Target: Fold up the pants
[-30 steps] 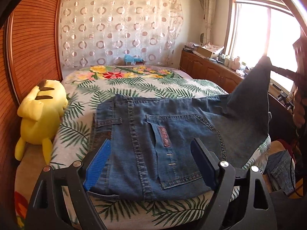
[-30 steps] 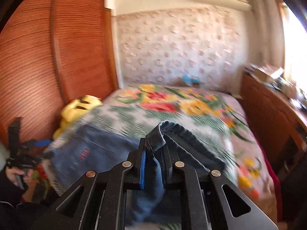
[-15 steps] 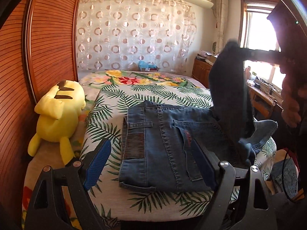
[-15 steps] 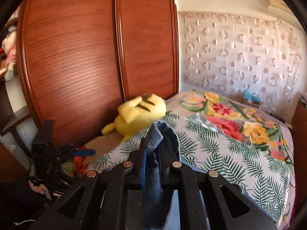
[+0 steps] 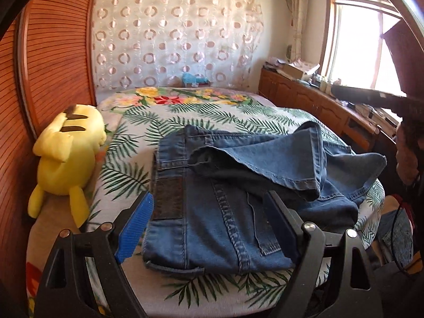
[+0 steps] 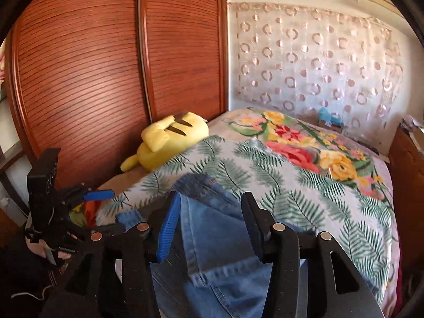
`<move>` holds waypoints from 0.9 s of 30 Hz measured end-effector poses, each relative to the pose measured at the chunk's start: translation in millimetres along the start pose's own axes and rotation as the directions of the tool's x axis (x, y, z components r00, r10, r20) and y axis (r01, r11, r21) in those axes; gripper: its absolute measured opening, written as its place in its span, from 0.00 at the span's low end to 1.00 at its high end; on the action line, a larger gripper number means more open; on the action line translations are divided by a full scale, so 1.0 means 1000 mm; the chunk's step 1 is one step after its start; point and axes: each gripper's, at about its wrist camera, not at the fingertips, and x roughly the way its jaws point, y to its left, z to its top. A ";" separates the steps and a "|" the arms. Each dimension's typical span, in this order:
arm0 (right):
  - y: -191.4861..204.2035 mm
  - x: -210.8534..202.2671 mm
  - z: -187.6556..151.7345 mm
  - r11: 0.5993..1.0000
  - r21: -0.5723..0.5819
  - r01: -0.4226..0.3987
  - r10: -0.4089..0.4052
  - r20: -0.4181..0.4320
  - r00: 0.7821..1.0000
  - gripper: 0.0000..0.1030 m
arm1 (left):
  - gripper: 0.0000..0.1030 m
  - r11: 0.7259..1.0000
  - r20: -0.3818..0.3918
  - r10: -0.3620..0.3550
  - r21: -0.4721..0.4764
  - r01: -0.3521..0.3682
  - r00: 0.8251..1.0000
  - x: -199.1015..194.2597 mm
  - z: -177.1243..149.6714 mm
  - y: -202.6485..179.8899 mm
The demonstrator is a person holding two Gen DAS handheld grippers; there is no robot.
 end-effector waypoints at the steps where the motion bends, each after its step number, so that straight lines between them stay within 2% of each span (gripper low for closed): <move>1: -0.001 0.001 -0.003 1.000 0.012 0.002 -0.002 -0.009 1.000 0.48 | 0.82 1.000 -0.008 -0.007 0.004 0.007 1.000 0.005 0.002 0.000; 7: -0.007 0.021 -0.026 0.995 0.100 0.020 -0.012 -0.078 0.997 0.48 | 0.63 0.999 -0.049 0.005 0.049 -0.003 0.999 0.038 0.018 0.005; 14: -0.001 0.038 -0.030 0.984 0.173 0.036 -0.015 -0.124 0.992 0.48 | 0.55 0.997 -0.114 0.016 0.083 -0.007 0.993 0.076 0.036 0.014; 18: 0.000 0.042 -0.033 0.979 0.199 0.045 -0.019 -0.134 0.991 0.54 | 0.49 0.994 -0.157 0.017 0.105 -0.001 0.987 0.090 0.037 0.013; 27: -0.003 0.056 -0.040 0.962 0.258 0.086 -0.041 -0.175 0.984 0.57 | 0.34 0.990 -0.177 0.009 0.142 0.017 0.984 0.101 0.037 0.004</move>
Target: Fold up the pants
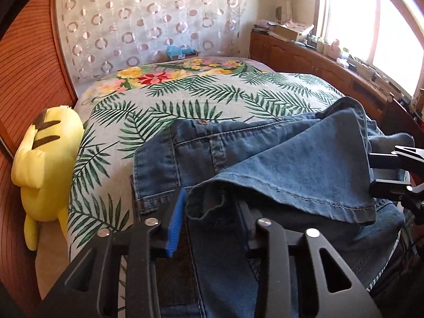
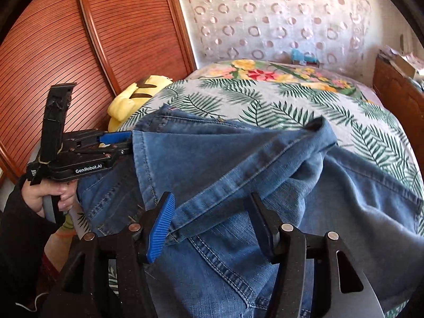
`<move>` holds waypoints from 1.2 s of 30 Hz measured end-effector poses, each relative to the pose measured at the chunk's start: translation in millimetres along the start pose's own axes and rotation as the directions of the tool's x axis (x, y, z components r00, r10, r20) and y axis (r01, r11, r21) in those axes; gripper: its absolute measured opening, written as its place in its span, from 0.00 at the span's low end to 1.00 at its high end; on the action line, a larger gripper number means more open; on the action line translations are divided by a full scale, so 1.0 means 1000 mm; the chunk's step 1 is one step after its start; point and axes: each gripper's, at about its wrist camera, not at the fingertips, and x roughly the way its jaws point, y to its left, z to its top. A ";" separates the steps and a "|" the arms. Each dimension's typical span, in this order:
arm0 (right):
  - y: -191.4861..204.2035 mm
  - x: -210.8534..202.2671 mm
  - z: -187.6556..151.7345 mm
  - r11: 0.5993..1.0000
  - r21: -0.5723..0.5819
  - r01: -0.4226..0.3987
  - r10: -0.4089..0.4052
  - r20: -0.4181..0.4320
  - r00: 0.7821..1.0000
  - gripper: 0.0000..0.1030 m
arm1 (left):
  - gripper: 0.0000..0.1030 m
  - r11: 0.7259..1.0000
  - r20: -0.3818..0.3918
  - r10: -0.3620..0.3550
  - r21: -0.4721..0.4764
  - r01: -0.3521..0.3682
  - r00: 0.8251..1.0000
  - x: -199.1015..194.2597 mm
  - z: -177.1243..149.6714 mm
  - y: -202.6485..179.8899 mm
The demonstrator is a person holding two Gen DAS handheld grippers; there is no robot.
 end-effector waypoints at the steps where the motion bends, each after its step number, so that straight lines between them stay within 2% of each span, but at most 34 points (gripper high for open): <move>1: 0.000 0.005 0.000 1.000 0.008 0.002 -0.002 -0.005 1.000 0.57 | 0.32 1.000 0.000 0.005 0.010 -0.005 1.000 0.001 0.001 -0.002; 7: -0.012 0.019 0.003 0.995 0.056 -0.076 0.078 -0.032 0.996 0.57 | 0.14 0.999 0.013 -0.005 0.048 0.004 1.000 -0.002 0.001 -0.011; 8: -0.013 0.025 0.005 0.994 0.051 -0.096 0.098 -0.035 0.995 0.46 | 0.13 0.999 0.025 -0.005 0.054 0.003 1.000 -0.005 0.001 -0.013; 9: -0.012 0.027 0.006 0.992 0.045 -0.118 0.120 -0.042 0.992 0.20 | 0.13 0.998 0.039 0.002 0.060 -0.004 0.999 -0.011 0.001 -0.016; 10: -0.011 0.029 0.008 0.991 0.035 -0.131 0.133 -0.049 0.990 0.09 | 0.12 0.998 0.052 0.012 0.061 -0.015 0.999 -0.016 0.000 -0.017; 12: -0.008 0.024 0.012 0.990 -0.001 -0.143 0.143 -0.023 0.989 0.04 | 0.12 0.999 0.096 -0.010 0.053 0.005 0.995 -0.038 -0.001 -0.020; 19: 0.008 -0.033 0.061 0.980 -0.132 -0.149 0.166 0.132 0.977 0.03 | 0.12 0.999 0.223 -0.024 -0.024 0.030 0.975 -0.119 -0.017 -0.020; 24: 0.027 -0.052 0.104 0.964 -0.201 -0.172 0.209 0.183 0.961 0.03 | 0.12 0.998 0.216 -0.015 -0.061 0.029 0.976 -0.145 -0.037 -0.014; 29: 0.053 -0.025 0.127 0.944 -0.240 -0.225 0.263 0.137 0.955 0.03 | 0.12 0.995 0.206 0.014 -0.097 0.007 0.978 -0.152 -0.054 -0.005; 32: 0.069 0.006 0.140 0.936 -0.277 -0.215 0.250 0.098 0.963 0.03 | 0.12 0.992 0.179 0.028 -0.125 -0.005 0.984 -0.145 -0.062 0.003; 36: 0.080 0.053 0.153 0.941 -0.265 -0.212 0.222 0.010 0.975 0.03 | 0.12 0.989 0.133 0.028 -0.151 -0.008 0.991 -0.126 -0.073 0.009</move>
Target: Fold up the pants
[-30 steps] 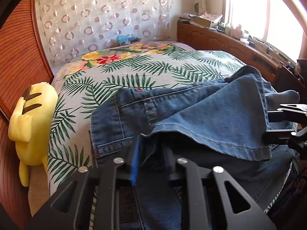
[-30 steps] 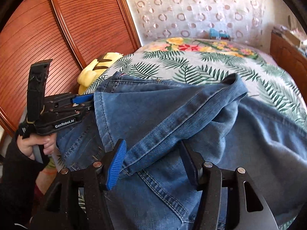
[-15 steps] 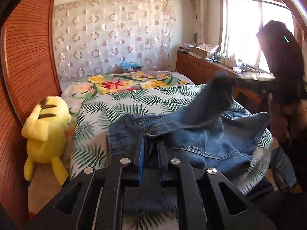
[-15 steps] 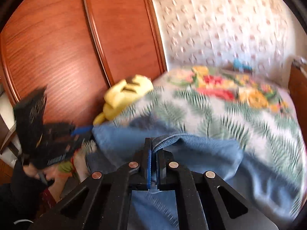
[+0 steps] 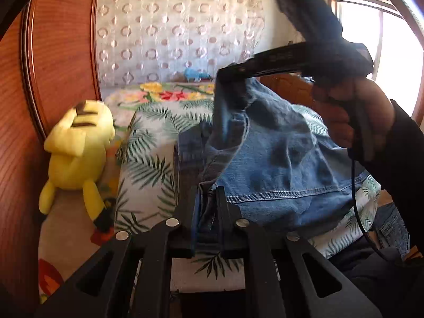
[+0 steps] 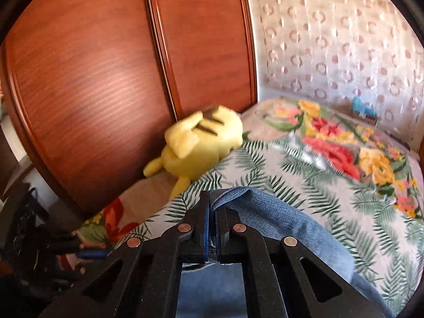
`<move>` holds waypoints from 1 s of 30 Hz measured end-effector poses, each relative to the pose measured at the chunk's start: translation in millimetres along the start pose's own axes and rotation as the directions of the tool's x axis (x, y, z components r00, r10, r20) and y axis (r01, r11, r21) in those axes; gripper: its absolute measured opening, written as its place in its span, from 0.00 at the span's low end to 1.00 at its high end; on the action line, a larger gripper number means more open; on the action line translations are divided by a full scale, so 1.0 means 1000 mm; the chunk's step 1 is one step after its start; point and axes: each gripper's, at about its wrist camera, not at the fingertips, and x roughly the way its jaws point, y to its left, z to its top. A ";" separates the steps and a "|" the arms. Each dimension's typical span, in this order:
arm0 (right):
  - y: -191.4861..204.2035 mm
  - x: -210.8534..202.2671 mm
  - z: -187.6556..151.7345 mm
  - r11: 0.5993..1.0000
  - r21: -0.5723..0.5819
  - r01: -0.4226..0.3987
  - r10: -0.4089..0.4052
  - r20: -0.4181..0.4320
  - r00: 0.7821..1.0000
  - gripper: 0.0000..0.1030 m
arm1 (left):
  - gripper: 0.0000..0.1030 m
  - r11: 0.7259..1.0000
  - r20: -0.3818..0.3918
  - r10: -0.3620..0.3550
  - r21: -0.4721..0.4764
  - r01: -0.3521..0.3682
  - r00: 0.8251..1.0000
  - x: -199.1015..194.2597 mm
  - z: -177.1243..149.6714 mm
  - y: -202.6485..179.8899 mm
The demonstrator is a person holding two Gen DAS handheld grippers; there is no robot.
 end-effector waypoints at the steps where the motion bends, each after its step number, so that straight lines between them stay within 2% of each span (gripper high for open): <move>1: -0.001 0.015 0.004 1.000 0.002 0.007 -0.007 -0.022 1.000 0.03 | 0.12 1.000 -0.008 0.002 -0.004 -0.002 1.000 0.003 -0.002 0.001; 4: -0.003 0.047 0.007 0.999 0.017 0.033 -0.032 -0.073 0.997 0.03 | 0.15 1.000 -0.035 0.012 -0.019 -0.013 0.999 0.013 -0.008 0.005; 6: -0.002 0.061 0.009 0.998 0.022 0.053 -0.050 -0.096 0.994 0.06 | 0.24 0.999 -0.043 0.020 -0.025 -0.021 0.999 0.016 -0.010 0.007; 7: -0.002 0.063 0.010 0.998 0.021 0.054 -0.052 -0.106 0.993 0.08 | 0.35 0.999 -0.041 0.017 -0.028 -0.018 0.999 0.016 -0.010 0.007; 9: 0.003 0.069 0.016 0.998 0.009 0.062 -0.060 -0.120 0.991 0.24 | 0.45 0.999 -0.035 0.004 -0.035 -0.005 0.999 0.015 -0.010 0.006; 12: 0.005 0.058 0.019 0.997 0.014 0.071 -0.069 -0.104 0.992 0.38 | 0.45 0.999 -0.034 0.007 -0.033 -0.008 0.999 0.015 -0.010 0.004; 17: -0.001 0.027 0.011 0.997 0.037 0.067 -0.066 -0.034 0.997 0.47 | 0.45 0.999 -0.014 0.021 -0.032 -0.021 1.000 0.017 -0.005 0.002; 20: -0.013 0.018 0.004 0.997 0.062 0.054 -0.052 -0.029 0.998 0.53 | 0.45 0.999 0.005 0.026 -0.031 -0.026 1.000 0.019 0.000 0.002; 22: -0.019 0.016 -0.002 0.996 0.082 0.034 -0.030 -0.043 0.999 0.54 | 0.45 0.999 0.015 0.024 -0.022 -0.023 1.000 0.022 0.005 0.000; 24: -0.022 0.012 -0.006 0.995 0.081 0.059 -0.056 -0.039 0.998 0.54 | 0.45 0.999 0.009 0.030 -0.014 -0.030 0.999 0.027 0.007 -0.001; 26: -0.024 0.004 -0.012 0.994 0.074 0.085 -0.083 -0.030 0.996 0.54 | 0.44 1.000 0.007 0.007 -0.003 -0.007 1.000 0.033 0.007 -0.001; 28: -0.029 -0.008 -0.022 0.991 0.079 0.104 -0.103 -0.012 0.995 0.54 | 0.36 1.000 -0.020 0.000 -0.009 0.000 1.000 0.044 0.007 0.002; 30: -0.034 -0.020 -0.037 0.989 0.084 0.122 -0.122 -0.005 0.993 0.54 | 0.36 1.000 -0.039 0.014 -0.008 -0.014 0.999 0.052 0.006 0.005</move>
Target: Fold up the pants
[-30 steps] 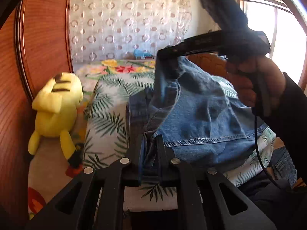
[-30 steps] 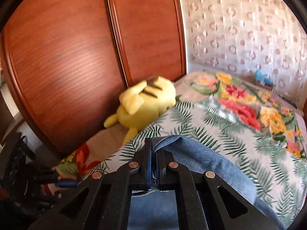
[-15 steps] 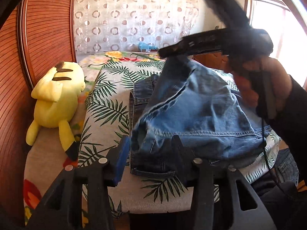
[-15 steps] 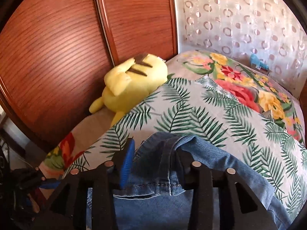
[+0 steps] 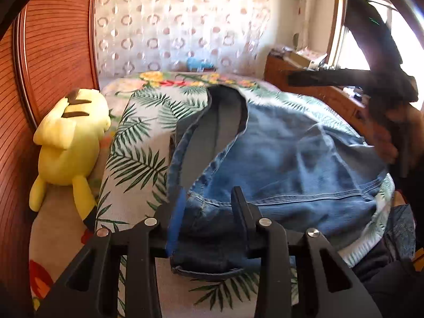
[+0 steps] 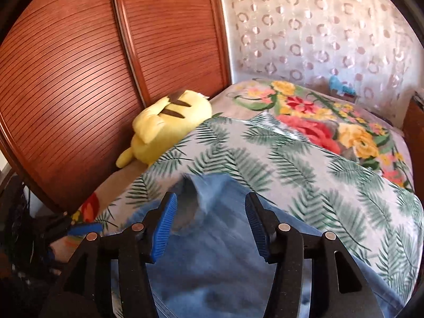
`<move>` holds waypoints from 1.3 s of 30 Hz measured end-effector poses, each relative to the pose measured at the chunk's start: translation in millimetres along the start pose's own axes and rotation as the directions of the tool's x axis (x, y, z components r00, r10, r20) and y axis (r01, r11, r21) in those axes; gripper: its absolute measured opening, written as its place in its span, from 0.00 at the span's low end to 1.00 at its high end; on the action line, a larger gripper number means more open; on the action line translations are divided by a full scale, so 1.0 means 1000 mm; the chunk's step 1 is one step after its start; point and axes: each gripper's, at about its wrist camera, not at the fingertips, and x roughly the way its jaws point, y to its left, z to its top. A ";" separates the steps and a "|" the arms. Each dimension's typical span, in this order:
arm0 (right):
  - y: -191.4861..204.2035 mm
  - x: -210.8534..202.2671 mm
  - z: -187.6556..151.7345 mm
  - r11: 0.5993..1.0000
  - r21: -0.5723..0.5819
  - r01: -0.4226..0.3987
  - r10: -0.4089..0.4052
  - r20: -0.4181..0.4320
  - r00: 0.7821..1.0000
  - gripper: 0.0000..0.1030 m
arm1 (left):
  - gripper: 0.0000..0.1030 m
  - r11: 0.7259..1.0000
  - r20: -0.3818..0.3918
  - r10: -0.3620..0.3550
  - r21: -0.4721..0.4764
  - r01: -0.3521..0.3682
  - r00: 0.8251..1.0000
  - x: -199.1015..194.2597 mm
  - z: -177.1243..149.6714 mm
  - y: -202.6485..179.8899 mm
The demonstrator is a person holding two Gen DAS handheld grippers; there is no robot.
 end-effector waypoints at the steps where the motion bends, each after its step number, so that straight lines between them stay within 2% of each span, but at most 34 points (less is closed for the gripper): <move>1: -0.005 -0.006 -0.009 1.000 -0.002 0.023 -0.023 0.000 1.000 0.54 | 0.36 1.000 -0.007 0.001 -0.004 -0.001 1.000 0.004 0.000 0.002; 6: -0.034 -0.020 -0.066 0.988 0.023 0.150 -0.150 -0.021 0.988 0.54 | 0.36 1.000 -0.055 0.010 -0.021 -0.011 0.998 0.020 -0.004 0.006; 10: -0.055 -0.019 -0.112 0.979 0.079 0.190 -0.186 -0.063 0.981 0.54 | 0.35 1.000 -0.076 0.013 -0.018 -0.014 0.997 0.027 -0.008 0.002; 11: -0.060 -0.018 -0.121 0.977 0.095 0.191 -0.185 -0.069 0.980 0.54 | 0.26 1.000 -0.074 0.013 -0.016 -0.014 0.997 0.026 -0.009 0.001; 14: -0.068 -0.017 -0.140 0.973 0.135 0.186 -0.176 -0.084 0.981 0.54 | 0.11 1.000 -0.069 0.017 -0.007 -0.017 0.998 0.023 -0.010 -0.002; 21: -0.065 -0.038 -0.157 0.971 0.192 0.145 -0.138 -0.051 0.989 0.54 | 0.08 0.999 0.023 0.028 -0.023 -0.027 0.999 -0.021 -0.007 -0.005; 26: -0.050 -0.070 -0.169 0.978 0.172 0.115 -0.111 -0.033 0.993 0.54 | 0.08 0.998 0.010 0.054 -0.013 -0.054 0.998 -0.028 -0.014 -0.007; 32: -0.034 -0.075 -0.178 0.987 0.140 0.075 -0.066 -0.072 0.995 0.54 | 0.08 0.998 -0.008 0.060 -0.028 -0.060 0.998 -0.018 -0.018 -0.005; 33: -0.031 -0.074 -0.181 0.989 0.131 0.073 -0.063 -0.079 0.995 0.48 | 0.08 0.998 -0.010 0.061 -0.026 -0.061 0.998 -0.017 -0.018 -0.005; 35: -0.028 -0.071 -0.183 0.991 0.117 0.068 -0.056 -0.103 0.993 0.42 | 0.08 0.998 -0.011 0.064 -0.020 -0.064 0.998 -0.016 -0.018 -0.009; 37: -0.027 -0.070 -0.186 0.992 0.112 0.053 -0.039 -0.119 0.992 0.32 | 0.08 0.998 -0.009 0.062 -0.016 -0.063 0.998 -0.017 -0.019 -0.009; 38: -0.028 -0.071 -0.187 0.992 0.112 0.050 -0.035 -0.126 0.991 0.24 | 0.08 0.998 -0.008 0.065 -0.015 -0.065 0.998 -0.018 -0.020 -0.010; 39: -0.028 -0.072 -0.189 0.993 0.112 0.048 -0.033 -0.132 0.991 0.12 | 0.08 0.998 -0.009 0.065 -0.016 -0.065 0.998 -0.018 -0.021 -0.010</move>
